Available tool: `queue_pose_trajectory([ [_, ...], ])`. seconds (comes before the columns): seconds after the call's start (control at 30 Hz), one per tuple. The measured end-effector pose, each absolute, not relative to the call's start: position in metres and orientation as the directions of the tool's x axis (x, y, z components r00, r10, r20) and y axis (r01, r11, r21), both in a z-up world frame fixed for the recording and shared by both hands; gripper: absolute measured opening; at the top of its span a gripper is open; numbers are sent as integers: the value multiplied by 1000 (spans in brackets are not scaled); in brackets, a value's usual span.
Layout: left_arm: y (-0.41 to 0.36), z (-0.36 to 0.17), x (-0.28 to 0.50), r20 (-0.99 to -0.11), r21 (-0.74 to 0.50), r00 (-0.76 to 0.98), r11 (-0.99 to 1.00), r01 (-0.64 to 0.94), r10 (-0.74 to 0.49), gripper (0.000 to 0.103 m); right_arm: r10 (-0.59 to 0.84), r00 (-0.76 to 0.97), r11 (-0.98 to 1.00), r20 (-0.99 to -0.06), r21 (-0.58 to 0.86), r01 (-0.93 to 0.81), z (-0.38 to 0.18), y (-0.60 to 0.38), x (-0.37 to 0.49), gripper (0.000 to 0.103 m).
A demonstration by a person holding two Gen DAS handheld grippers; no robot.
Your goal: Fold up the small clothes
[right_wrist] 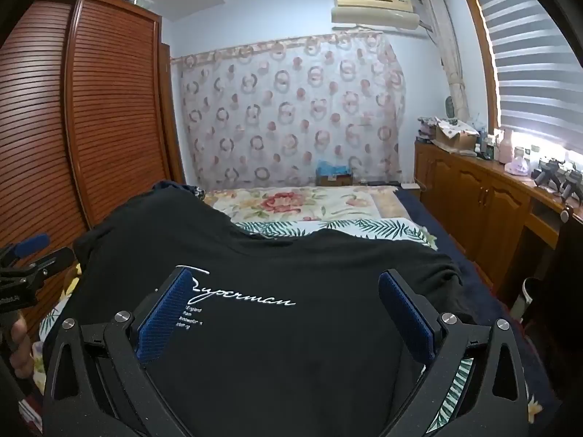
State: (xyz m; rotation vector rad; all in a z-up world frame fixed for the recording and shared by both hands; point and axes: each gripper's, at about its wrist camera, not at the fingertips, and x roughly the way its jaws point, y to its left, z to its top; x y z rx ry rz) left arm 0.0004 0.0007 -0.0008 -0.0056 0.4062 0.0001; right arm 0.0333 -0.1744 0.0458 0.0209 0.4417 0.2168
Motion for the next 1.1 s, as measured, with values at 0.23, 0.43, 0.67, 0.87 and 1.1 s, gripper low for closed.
queue_pose_trajectory([
  [0.23,1,-3,-1,-396,-14,918,1000,-2,-4,103,216,892,976,-397,70,-205,46,-174,32,103],
  [0.43,1,2,-6,-395,-12,919,1000,-5,0,103,213,893,977,-396,64,-204,46,-173,31,103],
  [0.67,3,3,-6,-397,-14,918,1000,-5,-1,103,214,893,977,-395,63,-206,47,-172,30,103],
  [0.87,6,2,-6,-393,-15,920,1000,-12,5,103,213,894,977,-394,62,-205,47,-172,30,103],
  [1.1,6,3,-7,-393,-13,920,1000,-12,6,103,213,895,977,-392,61,-205,47,-171,29,103],
])
